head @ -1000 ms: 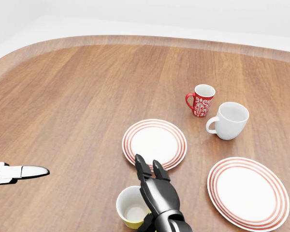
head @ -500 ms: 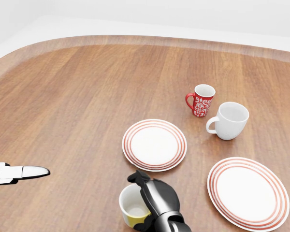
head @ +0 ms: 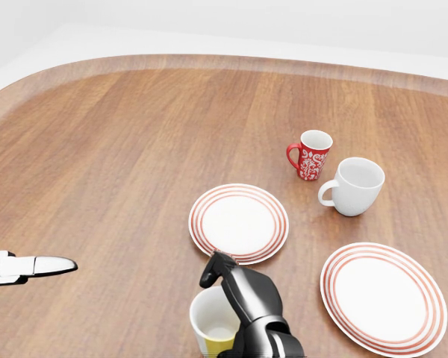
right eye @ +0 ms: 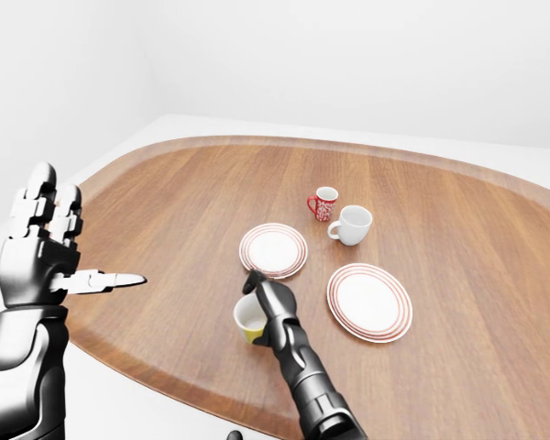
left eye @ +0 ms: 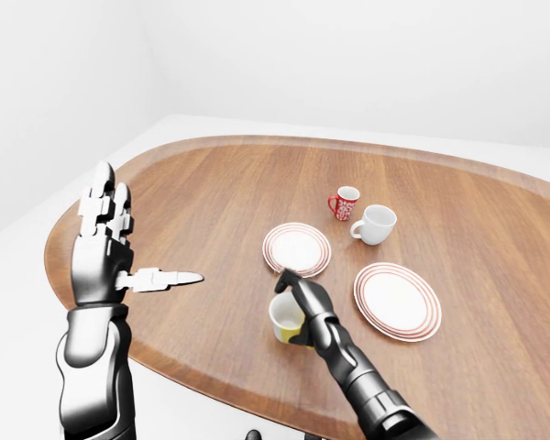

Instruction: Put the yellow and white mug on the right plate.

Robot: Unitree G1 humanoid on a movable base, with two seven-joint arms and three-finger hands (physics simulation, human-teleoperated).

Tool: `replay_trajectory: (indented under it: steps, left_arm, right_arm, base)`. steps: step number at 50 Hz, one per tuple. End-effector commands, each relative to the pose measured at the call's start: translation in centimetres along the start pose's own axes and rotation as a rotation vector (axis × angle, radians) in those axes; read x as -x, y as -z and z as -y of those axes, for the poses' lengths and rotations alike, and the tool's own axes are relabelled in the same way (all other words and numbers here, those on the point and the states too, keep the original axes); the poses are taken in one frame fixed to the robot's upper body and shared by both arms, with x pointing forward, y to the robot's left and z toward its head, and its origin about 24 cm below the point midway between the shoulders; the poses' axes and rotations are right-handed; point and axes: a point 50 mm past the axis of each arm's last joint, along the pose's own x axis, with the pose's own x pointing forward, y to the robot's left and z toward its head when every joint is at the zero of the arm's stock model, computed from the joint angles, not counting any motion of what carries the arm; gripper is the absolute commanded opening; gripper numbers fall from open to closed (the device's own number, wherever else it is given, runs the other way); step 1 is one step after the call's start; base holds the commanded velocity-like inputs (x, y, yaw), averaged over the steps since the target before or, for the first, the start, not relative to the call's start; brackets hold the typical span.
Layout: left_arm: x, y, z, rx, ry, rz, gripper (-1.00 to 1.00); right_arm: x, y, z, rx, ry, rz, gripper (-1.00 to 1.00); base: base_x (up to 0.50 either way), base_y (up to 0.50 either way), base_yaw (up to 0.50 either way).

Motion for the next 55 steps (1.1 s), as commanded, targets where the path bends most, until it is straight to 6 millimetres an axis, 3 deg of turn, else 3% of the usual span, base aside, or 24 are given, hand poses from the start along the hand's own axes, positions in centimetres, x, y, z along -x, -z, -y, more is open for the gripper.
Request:
replay_trajectory:
  steps: [1, 10, 30, 49, 55]
  left_arm:
    - [0.0, -0.1, 0.0, -0.001, -0.001, 0.003, 1.0]
    - [0.0, 0.1, 0.0, -0.001, -0.001, -0.003, 1.0]
    - [0.0, 0.4, 0.1, 0.0, 0.002, -0.018, 1.0]
    - [0.0, 0.8, 0.2, 0.001, 0.004, -0.035, 1.0]
    - [0.0, 0.9, 0.2, 0.0, 0.003, -0.038, 1.0]
  right_arm:
    - [-0.7, -0.4, 3.3, -0.002, 0.065, 0.018, -1.0]
    - [-0.9, -0.2, 9.0, -0.028, 0.151, -0.02, -1.0]
    - [-1.6, 3.5, 12.8, -0.05, 0.247, -0.093, -1.0]
    - [-1.5, 9.5, 16.6, -0.09, 0.347, -0.283, -1.0]
    - [-1.2, 10.5, 17.8, -0.105, 0.372, -0.323, -1.0]
  base:
    - [0.0, 0.0, 0.0]
    - [0.0, 0.0, 0.0]
    - [0.0, 0.0, 0.0]
    - [0.0, 0.0, 0.0]
    - [0.0, 0.0, 0.0]
